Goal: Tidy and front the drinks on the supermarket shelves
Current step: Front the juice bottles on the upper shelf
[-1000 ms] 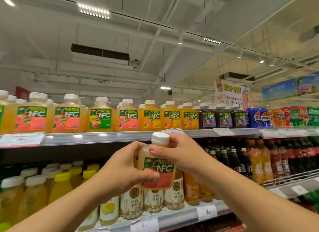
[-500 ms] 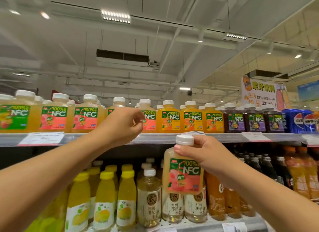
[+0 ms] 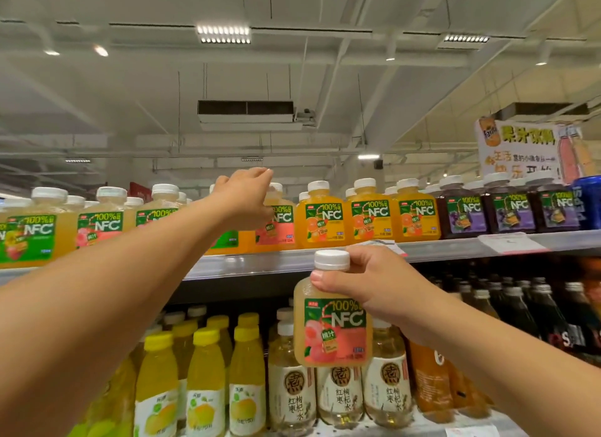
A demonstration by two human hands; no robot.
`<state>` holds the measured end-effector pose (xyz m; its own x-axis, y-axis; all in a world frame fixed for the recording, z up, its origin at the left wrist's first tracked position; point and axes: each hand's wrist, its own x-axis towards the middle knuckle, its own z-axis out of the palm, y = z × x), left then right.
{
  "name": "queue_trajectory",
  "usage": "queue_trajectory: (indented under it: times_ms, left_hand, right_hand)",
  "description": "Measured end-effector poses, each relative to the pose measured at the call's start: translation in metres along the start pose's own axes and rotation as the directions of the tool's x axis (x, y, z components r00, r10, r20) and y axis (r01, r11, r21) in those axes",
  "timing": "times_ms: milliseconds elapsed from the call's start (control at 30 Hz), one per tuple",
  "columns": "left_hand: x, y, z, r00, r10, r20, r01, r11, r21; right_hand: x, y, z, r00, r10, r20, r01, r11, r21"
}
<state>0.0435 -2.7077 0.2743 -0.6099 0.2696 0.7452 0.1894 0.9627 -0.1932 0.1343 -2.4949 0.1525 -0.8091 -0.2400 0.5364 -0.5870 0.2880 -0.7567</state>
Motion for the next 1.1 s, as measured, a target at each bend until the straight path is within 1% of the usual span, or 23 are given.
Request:
queue_trajectory:
  times_ms: [67,133,300,400,500,633,800,867,1000,1100]
  left_hand:
    - [0.007,0.004,0.004,0.998,-0.032,0.055,0.031,0.999,0.024]
    - [0.009,0.007,0.007,0.997,-0.052,0.062,0.051,0.999,0.015]
    - [0.011,0.016,0.001,0.989,-0.092,-0.116,0.077,0.989,-0.128]
    - [0.007,0.020,-0.002,0.988,-0.108,-0.107,0.077,0.963,-0.257]
    - [0.000,0.023,-0.004,0.988,-0.104,-0.114,0.053,0.922,-0.384]
    - [-0.014,0.029,-0.008,0.983,-0.109,-0.150,0.017,0.860,-0.510]
    - [-0.042,0.024,-0.029,0.953,-0.115,-0.280,-0.110,0.730,-0.674]
    - [-0.057,0.016,-0.038,0.950,-0.104,-0.295,-0.142,0.697,-0.702]
    - [-0.088,-0.011,-0.049,0.968,-0.075,-0.239,-0.131,0.664,-0.736]
    - [-0.100,-0.032,-0.054,0.963,-0.104,-0.247,-0.113,0.679,-0.725]
  right_hand:
    - [-0.002,0.003,-0.004,1.000,0.001,-0.009,-0.001,1.000,0.011]
    - [-0.004,0.007,-0.007,1.000,0.006,-0.018,-0.006,1.000,0.005]
    - [-0.007,0.012,-0.016,0.999,0.032,-0.044,-0.033,0.999,-0.022]
    - [-0.009,0.014,-0.020,0.998,0.042,-0.054,-0.044,0.999,-0.031]
    - [-0.011,0.013,-0.022,0.997,0.048,-0.065,-0.051,0.998,-0.041]
    - [-0.017,0.010,-0.020,0.997,0.052,-0.063,-0.056,0.996,-0.065]
    - [-0.019,-0.002,-0.012,0.997,0.063,-0.051,-0.068,0.993,-0.096]
    - [-0.018,-0.011,-0.008,0.998,0.043,-0.042,-0.047,0.993,-0.109]
    - [-0.014,-0.034,0.003,0.998,0.036,-0.044,-0.040,0.993,-0.114]
    - [-0.009,-0.042,0.018,0.999,0.028,-0.024,-0.030,0.993,-0.115]
